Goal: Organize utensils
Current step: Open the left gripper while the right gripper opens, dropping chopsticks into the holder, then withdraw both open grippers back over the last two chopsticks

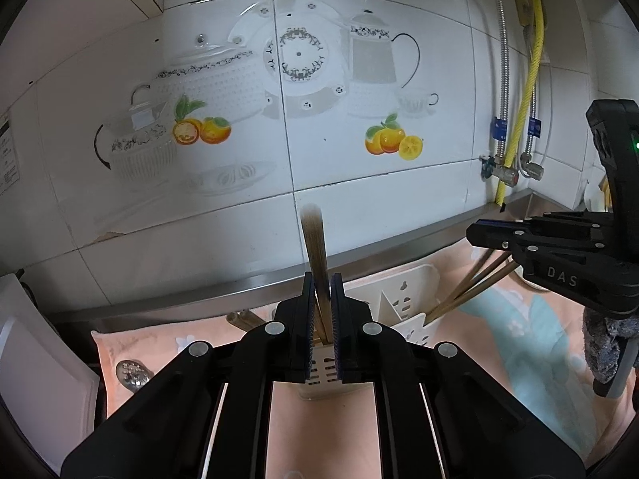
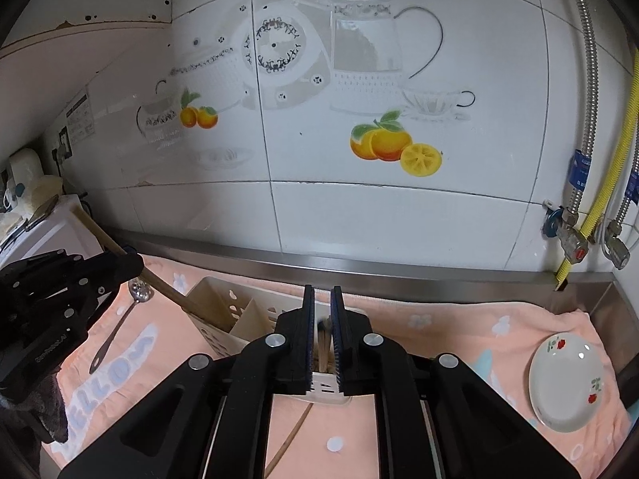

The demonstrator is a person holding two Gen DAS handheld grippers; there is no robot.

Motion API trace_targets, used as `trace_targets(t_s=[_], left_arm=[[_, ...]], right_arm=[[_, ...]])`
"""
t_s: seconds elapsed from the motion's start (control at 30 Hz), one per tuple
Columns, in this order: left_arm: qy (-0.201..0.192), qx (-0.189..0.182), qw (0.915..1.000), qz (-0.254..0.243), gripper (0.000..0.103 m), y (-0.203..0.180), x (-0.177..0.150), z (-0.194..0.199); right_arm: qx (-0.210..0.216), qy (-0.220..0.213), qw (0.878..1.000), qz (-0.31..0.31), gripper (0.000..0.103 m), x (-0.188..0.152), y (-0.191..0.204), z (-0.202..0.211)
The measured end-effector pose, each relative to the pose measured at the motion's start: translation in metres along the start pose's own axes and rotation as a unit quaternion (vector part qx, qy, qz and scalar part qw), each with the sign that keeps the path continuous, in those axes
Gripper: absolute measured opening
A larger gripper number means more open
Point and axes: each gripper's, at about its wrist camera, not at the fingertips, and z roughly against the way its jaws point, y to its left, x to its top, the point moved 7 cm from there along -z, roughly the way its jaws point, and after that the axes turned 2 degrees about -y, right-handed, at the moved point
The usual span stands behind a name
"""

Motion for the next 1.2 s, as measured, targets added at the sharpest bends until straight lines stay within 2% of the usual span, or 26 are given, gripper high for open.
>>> trace_targets(t_s=[0.13, 0.2, 0.33, 0.37, 0.47, 0.53, 0.8, 1.03, 1.2], left_arm=[[0.0, 0.001, 1.0, 0.003, 0.011, 0.002, -0.001, 0.001], [-0.001, 0.0, 1.0, 0.004, 0.019, 0.002, -0.002, 0.003], [-0.007, 0.0, 1.0, 0.005, 0.021, 0.002, -0.003, 0.01], [-0.009, 0.001, 0.9999, 0.005, 0.024, 0.002, -0.003, 0.012], [-0.02, 0.006, 0.9998, 0.006, 0.039, 0.003, -0.005, 0.024], [-0.027, 0.008, 0.9996, 0.01, 0.042, 0.004, -0.008, 0.033], [-0.035, 0.008, 0.9989, 0.032, 0.064, 0.004, -0.044, 0.061], [-0.01, 0.011, 0.9989, 0.043, 0.072, 0.002, -0.092, 0.069], [0.009, 0.01, 0.9979, 0.064, 0.076, 0.003, -0.127, 0.075]], right_arm=[[0.0, -0.008, 1.0, 0.004, 0.02, -0.001, 0.002, 0.008], [0.001, -0.012, 1.0, 0.006, 0.026, -0.002, 0.004, 0.013], [0.004, -0.021, 1.0, 0.003, 0.037, -0.008, 0.008, 0.024], [0.005, -0.023, 1.0, 0.002, 0.043, -0.01, 0.009, 0.027], [0.01, -0.026, 1.0, 0.0, 0.051, -0.021, 0.013, 0.035], [0.014, -0.024, 1.0, -0.003, 0.056, -0.031, 0.016, 0.04], [0.017, 0.007, 1.0, 0.0, 0.062, -0.086, 0.031, 0.04], [0.016, 0.057, 0.998, -0.003, 0.063, -0.153, 0.044, 0.027], [0.003, 0.081, 0.997, -0.004, 0.063, -0.188, 0.05, 0.021]])
